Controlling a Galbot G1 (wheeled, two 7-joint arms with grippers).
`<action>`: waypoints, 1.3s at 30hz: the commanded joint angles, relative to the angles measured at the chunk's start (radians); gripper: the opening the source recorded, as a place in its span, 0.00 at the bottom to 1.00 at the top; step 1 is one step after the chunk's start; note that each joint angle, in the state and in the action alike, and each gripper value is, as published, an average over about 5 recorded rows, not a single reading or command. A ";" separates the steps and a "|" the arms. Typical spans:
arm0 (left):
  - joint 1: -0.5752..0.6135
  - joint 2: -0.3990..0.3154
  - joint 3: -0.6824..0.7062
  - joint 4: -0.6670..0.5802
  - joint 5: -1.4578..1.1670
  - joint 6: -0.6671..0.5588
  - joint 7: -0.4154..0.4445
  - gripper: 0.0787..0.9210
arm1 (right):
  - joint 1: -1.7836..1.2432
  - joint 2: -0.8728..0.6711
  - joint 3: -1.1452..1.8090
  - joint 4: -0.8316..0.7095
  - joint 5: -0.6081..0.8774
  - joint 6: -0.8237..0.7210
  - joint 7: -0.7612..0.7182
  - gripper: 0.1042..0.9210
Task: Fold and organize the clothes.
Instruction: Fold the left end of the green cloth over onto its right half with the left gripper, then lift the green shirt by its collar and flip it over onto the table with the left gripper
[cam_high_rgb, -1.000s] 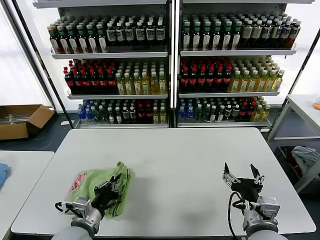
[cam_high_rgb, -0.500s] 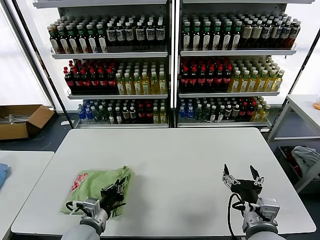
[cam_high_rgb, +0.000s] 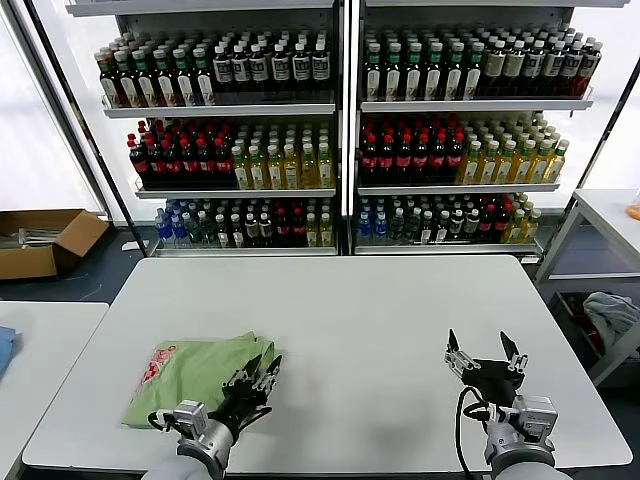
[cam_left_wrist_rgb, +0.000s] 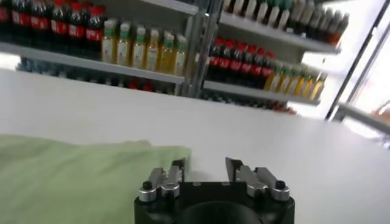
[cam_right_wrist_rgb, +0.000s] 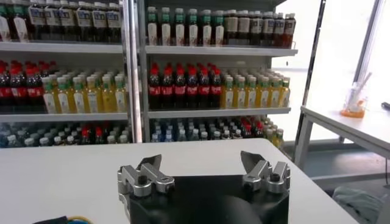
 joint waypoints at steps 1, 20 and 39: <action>-0.025 0.084 -0.160 -0.110 0.056 -0.007 -0.082 0.58 | 0.009 0.001 -0.010 -0.010 0.003 0.002 0.000 0.88; 0.088 0.161 -0.366 0.061 0.302 0.017 0.046 0.88 | 0.047 -0.007 -0.036 -0.053 0.018 0.002 0.002 0.88; 0.052 0.165 -0.386 0.162 -0.070 0.101 0.043 0.88 | 0.041 -0.002 -0.037 -0.052 0.013 0.002 0.005 0.88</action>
